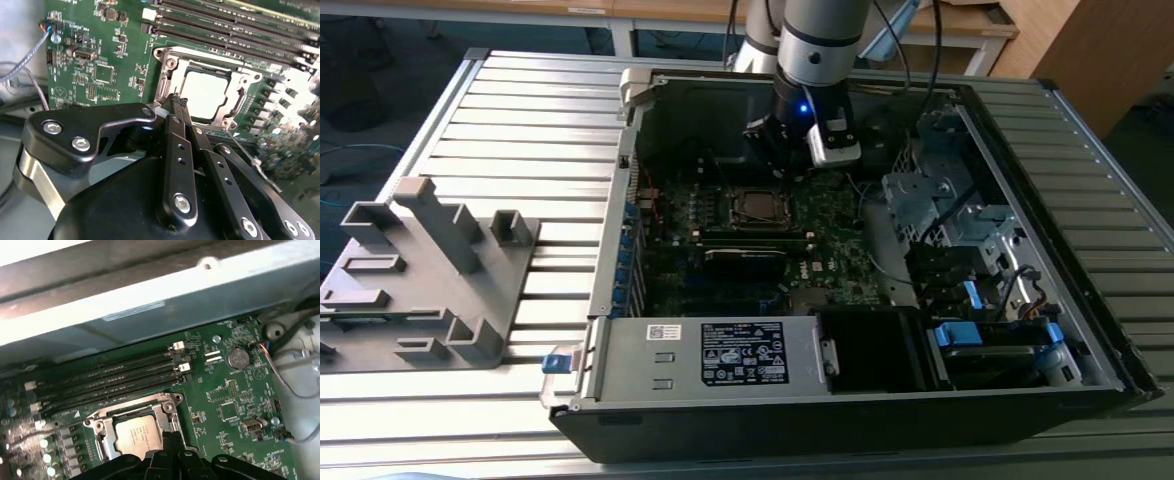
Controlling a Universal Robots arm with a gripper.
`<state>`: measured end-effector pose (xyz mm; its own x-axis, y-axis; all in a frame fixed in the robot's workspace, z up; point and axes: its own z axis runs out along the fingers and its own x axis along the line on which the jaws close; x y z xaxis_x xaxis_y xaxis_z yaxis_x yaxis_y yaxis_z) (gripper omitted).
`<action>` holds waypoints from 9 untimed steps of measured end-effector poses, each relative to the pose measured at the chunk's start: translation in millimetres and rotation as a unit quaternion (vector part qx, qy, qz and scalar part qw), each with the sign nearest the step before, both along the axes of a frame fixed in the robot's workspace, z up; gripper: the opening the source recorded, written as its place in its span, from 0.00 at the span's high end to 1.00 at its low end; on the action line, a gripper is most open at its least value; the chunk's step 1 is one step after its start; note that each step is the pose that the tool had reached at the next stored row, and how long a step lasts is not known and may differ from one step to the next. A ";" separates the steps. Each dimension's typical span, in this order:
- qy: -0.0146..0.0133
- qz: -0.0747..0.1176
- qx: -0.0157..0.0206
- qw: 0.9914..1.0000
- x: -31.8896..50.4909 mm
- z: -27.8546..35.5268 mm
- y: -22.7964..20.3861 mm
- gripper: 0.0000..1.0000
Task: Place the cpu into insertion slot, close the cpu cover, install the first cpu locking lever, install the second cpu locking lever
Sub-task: 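Close the cpu cover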
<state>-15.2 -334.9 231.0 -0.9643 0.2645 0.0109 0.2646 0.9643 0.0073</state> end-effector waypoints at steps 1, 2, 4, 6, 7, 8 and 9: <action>0.000 0.009 0.000 1.000 0.0 0.0 0.0 0.89; 0.000 0.019 0.000 1.000 0.0 -0.1 0.0 0.89; 0.000 0.037 0.000 0.999 0.0 -0.3 0.0 0.89; 0.000 0.054 0.000 0.999 0.0 -0.5 0.0 0.89; 0.000 0.063 0.000 0.998 0.0 -0.5 0.0 0.89; 0.000 0.070 0.000 0.998 0.0 -0.5 0.0 0.89; 0.000 0.072 0.000 0.997 0.0 -0.6 0.0 0.89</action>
